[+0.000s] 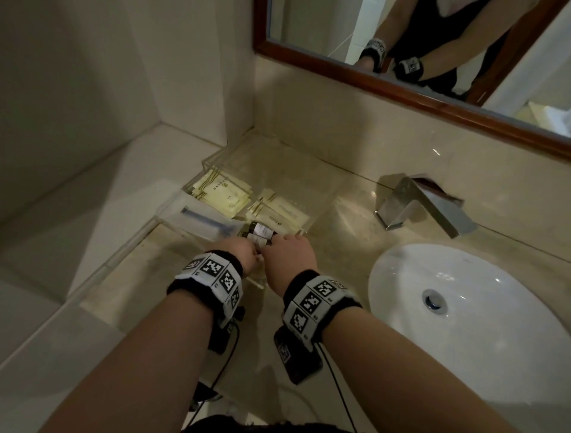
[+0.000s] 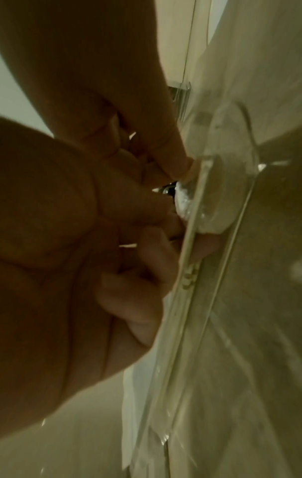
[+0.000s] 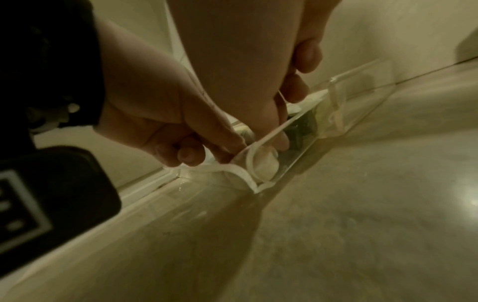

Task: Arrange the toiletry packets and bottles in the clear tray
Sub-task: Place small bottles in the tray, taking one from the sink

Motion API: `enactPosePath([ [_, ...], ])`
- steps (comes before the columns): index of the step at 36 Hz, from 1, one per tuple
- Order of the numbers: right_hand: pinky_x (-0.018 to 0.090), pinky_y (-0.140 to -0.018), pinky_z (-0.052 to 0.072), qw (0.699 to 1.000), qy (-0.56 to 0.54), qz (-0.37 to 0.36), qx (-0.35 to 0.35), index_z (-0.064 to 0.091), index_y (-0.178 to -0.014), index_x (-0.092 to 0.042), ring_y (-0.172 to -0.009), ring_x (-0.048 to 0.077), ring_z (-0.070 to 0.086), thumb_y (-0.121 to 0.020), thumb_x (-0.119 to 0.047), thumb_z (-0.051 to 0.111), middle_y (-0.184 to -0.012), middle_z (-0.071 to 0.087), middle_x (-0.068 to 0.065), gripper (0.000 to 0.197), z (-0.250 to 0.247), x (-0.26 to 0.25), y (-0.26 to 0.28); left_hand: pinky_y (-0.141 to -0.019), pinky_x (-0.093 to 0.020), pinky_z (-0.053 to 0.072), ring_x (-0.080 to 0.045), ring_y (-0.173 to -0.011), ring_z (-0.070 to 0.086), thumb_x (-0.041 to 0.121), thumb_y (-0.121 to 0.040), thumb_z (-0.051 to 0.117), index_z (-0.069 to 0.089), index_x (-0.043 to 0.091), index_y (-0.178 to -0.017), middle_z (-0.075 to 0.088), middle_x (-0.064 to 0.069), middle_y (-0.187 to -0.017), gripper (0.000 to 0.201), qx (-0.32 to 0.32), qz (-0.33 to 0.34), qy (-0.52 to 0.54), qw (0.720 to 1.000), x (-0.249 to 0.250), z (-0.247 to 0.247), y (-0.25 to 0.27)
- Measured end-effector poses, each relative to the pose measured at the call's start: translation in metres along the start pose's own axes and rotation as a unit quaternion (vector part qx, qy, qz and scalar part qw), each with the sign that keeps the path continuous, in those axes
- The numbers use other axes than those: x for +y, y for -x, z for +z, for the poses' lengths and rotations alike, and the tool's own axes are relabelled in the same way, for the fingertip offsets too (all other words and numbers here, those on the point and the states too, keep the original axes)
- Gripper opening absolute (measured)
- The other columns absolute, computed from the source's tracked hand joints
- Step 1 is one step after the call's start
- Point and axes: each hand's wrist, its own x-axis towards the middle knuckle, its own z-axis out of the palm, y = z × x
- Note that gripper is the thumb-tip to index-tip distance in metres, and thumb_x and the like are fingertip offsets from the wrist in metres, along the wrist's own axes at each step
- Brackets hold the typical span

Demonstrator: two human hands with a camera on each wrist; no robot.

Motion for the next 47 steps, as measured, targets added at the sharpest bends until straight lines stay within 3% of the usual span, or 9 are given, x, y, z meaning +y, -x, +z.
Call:
enactPosePath([
  [5, 0.037, -0.100, 0.037, 1.000, -0.007, -0.014, -0.011, 0.057, -0.122, -0.019, -0.118, 0.025, 0.048, -0.092, -0.022, 0.047, -0.124, 0.054, 0.006, 0.031, 0.000, 0.000, 0.002, -0.097, -0.032, 0.045, -0.023, -0.112, 0.058, 0.029, -0.096, 0.044, 0.063, 0.016, -0.118, 0.063, -0.007, -0.123, 0.032, 0.023, -0.010, 0.032, 0.999, -0.006, -0.001, 0.002],
  [13, 0.034, -0.090, 0.039, 0.997, -0.065, 0.029, 0.031, 0.064, -0.111, -0.021, -0.108, 0.024, 0.050, -0.093, -0.021, 0.045, -0.110, 0.059, 0.003, 0.026, 0.006, 0.008, 0.008, -0.104, -0.032, 0.042, -0.021, -0.120, 0.054, 0.026, -0.097, 0.042, 0.058, 0.024, -0.127, 0.056, -0.002, -0.134, 0.034, 0.012, -0.006, 0.031, 0.999, -0.007, -0.002, 0.004],
  [22, 0.032, -0.084, 0.042, 0.995, -0.076, 0.034, 0.056, 0.068, -0.100, -0.022, -0.098, 0.022, 0.056, -0.093, -0.024, 0.044, -0.098, 0.064, 0.001, 0.025, 0.013, 0.011, 0.009, -0.096, -0.031, 0.045, -0.022, -0.111, 0.059, 0.031, -0.095, 0.045, 0.064, 0.015, -0.118, 0.064, -0.007, -0.121, 0.034, 0.028, -0.026, 0.062, 0.997, -0.010, 0.000, 0.006],
  [29, 0.031, -0.079, 0.042, 0.996, -0.078, 0.049, 0.015, 0.068, -0.105, -0.021, -0.098, 0.024, 0.056, -0.094, -0.025, 0.043, -0.102, 0.063, 0.003, 0.028, 0.015, 0.009, 0.010, -0.094, -0.030, 0.046, -0.023, -0.108, 0.061, 0.033, -0.094, 0.048, 0.068, 0.014, -0.114, 0.067, -0.007, -0.117, 0.035, 0.027, -0.027, 0.106, 0.994, -0.010, 0.000, 0.010],
  [39, 0.034, -0.079, 0.053, 0.991, -0.111, 0.074, -0.022, 0.065, -0.107, -0.017, -0.091, 0.026, 0.062, -0.095, -0.018, 0.039, -0.102, 0.065, 0.005, 0.028, 0.007, 0.009, 0.017, -0.094, -0.031, 0.045, -0.025, -0.110, 0.060, 0.034, -0.095, 0.045, 0.065, 0.012, -0.117, 0.066, -0.010, -0.118, 0.037, 0.041, -0.037, 0.086, 0.995, -0.010, -0.004, 0.014],
  [44, 0.028, -0.065, 0.044, 0.973, -0.198, 0.117, -0.020, 0.064, -0.109, -0.017, -0.084, 0.025, 0.062, -0.096, -0.018, 0.039, -0.091, 0.062, 0.003, 0.028, 0.002, 0.022, 0.027, -0.086, -0.032, 0.046, -0.027, -0.104, 0.060, 0.033, -0.094, 0.044, 0.067, 0.009, -0.107, 0.066, -0.013, -0.112, 0.036, 0.074, -0.036, 0.061, 0.995, -0.003, -0.013, 0.019],
  [47, 0.028, -0.068, 0.044, 0.962, -0.237, 0.135, -0.018, 0.062, -0.115, -0.021, -0.089, 0.025, 0.062, -0.096, -0.020, 0.039, -0.101, 0.066, 0.004, 0.030, 0.001, 0.035, 0.035, -0.088, -0.034, 0.047, -0.028, -0.105, 0.060, 0.032, -0.094, 0.044, 0.065, 0.011, -0.113, 0.065, -0.012, -0.115, 0.035, 0.102, -0.028, 0.070, 0.992, 0.004, -0.017, 0.024],
])
